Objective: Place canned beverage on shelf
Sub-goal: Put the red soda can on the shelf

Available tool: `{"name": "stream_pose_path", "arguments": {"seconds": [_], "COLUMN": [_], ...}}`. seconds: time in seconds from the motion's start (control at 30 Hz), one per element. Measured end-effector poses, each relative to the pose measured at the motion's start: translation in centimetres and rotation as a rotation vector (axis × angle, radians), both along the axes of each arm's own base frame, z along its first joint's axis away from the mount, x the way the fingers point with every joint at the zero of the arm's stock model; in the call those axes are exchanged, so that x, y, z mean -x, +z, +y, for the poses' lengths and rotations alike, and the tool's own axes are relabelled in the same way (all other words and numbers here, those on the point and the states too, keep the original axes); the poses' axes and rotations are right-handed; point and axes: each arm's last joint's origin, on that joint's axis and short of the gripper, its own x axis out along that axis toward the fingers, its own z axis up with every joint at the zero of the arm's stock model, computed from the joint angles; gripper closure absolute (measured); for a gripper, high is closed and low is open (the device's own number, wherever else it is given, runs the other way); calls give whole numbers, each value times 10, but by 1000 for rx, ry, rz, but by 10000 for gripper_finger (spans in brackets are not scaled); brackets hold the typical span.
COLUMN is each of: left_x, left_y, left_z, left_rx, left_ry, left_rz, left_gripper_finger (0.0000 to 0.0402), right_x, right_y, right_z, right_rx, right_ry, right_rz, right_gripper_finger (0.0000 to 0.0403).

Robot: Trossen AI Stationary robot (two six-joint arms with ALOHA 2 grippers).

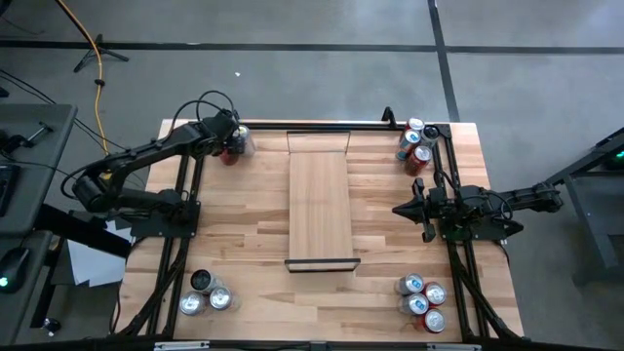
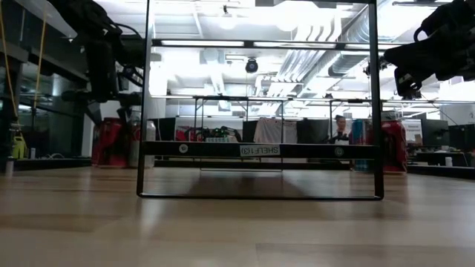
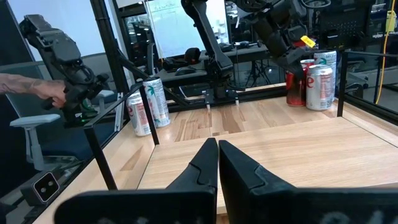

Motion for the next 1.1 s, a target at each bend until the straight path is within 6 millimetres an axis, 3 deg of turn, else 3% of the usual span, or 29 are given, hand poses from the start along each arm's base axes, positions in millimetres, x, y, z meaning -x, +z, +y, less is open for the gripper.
{"name": "stream_pose_path", "arguments": {"seconds": [0.17,0.6,0.93,1.1], "left_x": [2,21,30,18], "left_y": [2,37,83,102], "left_z": [-3,-25,-63,-79], "left_rx": [13,-12,-22,-23], "left_ry": [-15,-63,-336,-485], "left_rz": [-7,-101,-338,-435], "left_gripper_finger": [202,204,204,204], "right_x": [0,0,0,0], "right_y": [0,0,0,0], "right_z": [0,0,0,0], "right_rx": [0,0,0,0], "right_ry": [0,-1,0,-1], "right_rz": [0,0,0,0], "right_gripper_finger": [402,402,402,402]}}
